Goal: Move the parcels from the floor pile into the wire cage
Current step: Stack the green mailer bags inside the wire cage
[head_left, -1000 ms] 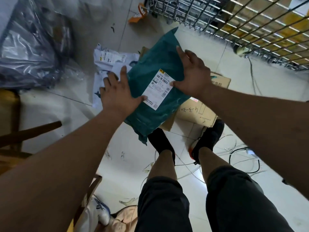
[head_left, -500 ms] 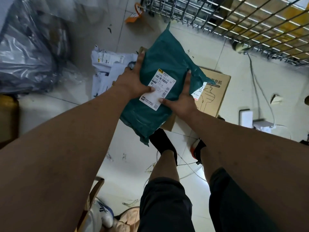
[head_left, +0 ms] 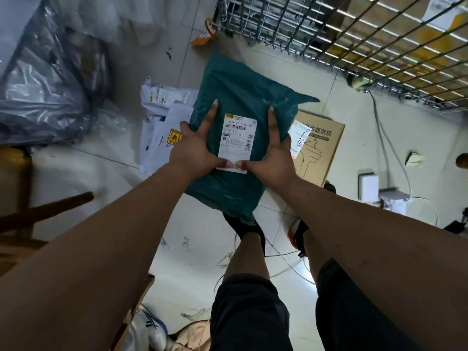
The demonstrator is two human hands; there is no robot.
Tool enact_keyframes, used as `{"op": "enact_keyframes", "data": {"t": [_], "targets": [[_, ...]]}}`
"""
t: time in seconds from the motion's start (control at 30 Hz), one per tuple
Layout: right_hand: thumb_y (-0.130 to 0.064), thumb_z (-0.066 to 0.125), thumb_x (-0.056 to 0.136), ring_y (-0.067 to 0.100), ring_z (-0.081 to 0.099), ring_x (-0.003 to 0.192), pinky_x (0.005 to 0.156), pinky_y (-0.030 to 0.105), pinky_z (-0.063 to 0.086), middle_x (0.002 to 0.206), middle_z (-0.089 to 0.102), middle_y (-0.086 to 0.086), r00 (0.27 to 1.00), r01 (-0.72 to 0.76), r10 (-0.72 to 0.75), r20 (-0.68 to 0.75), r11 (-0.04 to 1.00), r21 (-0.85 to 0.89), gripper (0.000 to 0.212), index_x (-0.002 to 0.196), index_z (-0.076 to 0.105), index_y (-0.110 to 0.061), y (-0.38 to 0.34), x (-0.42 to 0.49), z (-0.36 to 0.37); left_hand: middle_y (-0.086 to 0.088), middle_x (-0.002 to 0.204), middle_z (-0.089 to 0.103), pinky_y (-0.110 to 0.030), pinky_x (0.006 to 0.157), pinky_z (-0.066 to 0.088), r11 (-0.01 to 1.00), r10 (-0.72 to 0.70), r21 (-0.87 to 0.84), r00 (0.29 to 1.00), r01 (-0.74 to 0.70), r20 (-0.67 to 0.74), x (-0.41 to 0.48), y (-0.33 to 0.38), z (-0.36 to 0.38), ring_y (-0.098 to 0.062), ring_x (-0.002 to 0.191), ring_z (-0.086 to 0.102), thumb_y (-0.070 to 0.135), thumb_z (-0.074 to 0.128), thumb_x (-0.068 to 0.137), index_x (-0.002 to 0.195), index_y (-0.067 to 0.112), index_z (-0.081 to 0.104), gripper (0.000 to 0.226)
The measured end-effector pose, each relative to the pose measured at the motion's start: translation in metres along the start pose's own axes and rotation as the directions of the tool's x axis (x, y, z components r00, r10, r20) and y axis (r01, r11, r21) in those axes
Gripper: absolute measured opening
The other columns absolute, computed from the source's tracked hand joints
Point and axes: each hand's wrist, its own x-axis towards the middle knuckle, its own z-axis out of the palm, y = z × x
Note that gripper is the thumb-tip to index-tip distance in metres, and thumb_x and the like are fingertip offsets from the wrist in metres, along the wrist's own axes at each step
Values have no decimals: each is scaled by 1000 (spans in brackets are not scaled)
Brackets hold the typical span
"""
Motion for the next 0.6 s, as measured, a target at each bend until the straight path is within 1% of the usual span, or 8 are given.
{"op": "enact_keyframes", "data": {"t": [0.07,0.13,0.23,0.3,0.4,0.47,0.53,0.6], "targets": [[-49,93,62,41,37,143,106,42,45,161,13,21,999,53,-52,12,996,-76,141,154,-14,-55,-8,-1,-13,-16,128,33,-51,102,51,999,-14,-41,999,12,-41,-8,4,-2,-44,104,58,54,94,58,150,67,-11,140],[-55,90,62,42,43,139,101,45,49,162,10,23,994,108,-104,31,982,-158,137,153,-12,-57,-21,-4,-28,-15,127,33,-52,102,49,998,-26,-67,996,20,-90,-18,9,-9,-45,110,57,57,93,58,149,67,-12,140],[-57,89,62,42,54,127,97,47,55,159,17,21,986,164,-151,72,958,-237,133,152,-9,-61,-48,-15,-55,-16,129,33,-45,97,49,994,-48,-102,989,33,-140,-41,23,-30,-45,118,54,58,92,58,149,67,-13,140],[-57,89,62,42,58,120,94,46,57,153,24,19,978,202,-180,103,942,-269,132,150,-9,-64,-71,-29,-76,-20,133,36,-41,90,49,995,-58,-90,984,44,-166,-62,38,-52,-45,117,56,61,92,56,148,68,-15,141],[-60,88,59,43,58,115,94,45,57,146,26,18,962,266,-232,143,914,-306,133,147,-12,-67,-110,-56,-110,-25,140,37,-46,95,51,997,-56,-68,981,45,-183,-98,64,-93,-47,117,58,70,89,51,145,70,-18,143],[-61,89,57,44,60,110,92,44,56,143,26,19,952,303,-265,153,889,-343,137,147,-15,-66,-139,-76,-134,-25,134,40,-51,95,52,998,-52,-56,976,41,-211,-125,83,-125,-48,114,58,74,88,45,142,73,-19,145],[-62,91,54,44,61,109,92,44,55,144,26,20,942,336,-295,163,862,-380,142,146,-16,-67,-171,-97,-160,-23,124,44,-52,95,53,998,-48,-45,968,38,-246,-154,100,-158,-46,108,59,73,90,44,142,74,-19,146],[-62,92,51,43,59,115,97,45,52,146,24,20,932,361,-313,185,851,-381,143,145,-15,-68,-204,-118,-190,-26,128,45,-49,98,52,999,-47,-38,964,38,-263,-184,119,-191,-47,110,61,70,91,45,142,73,-19,147]]}}
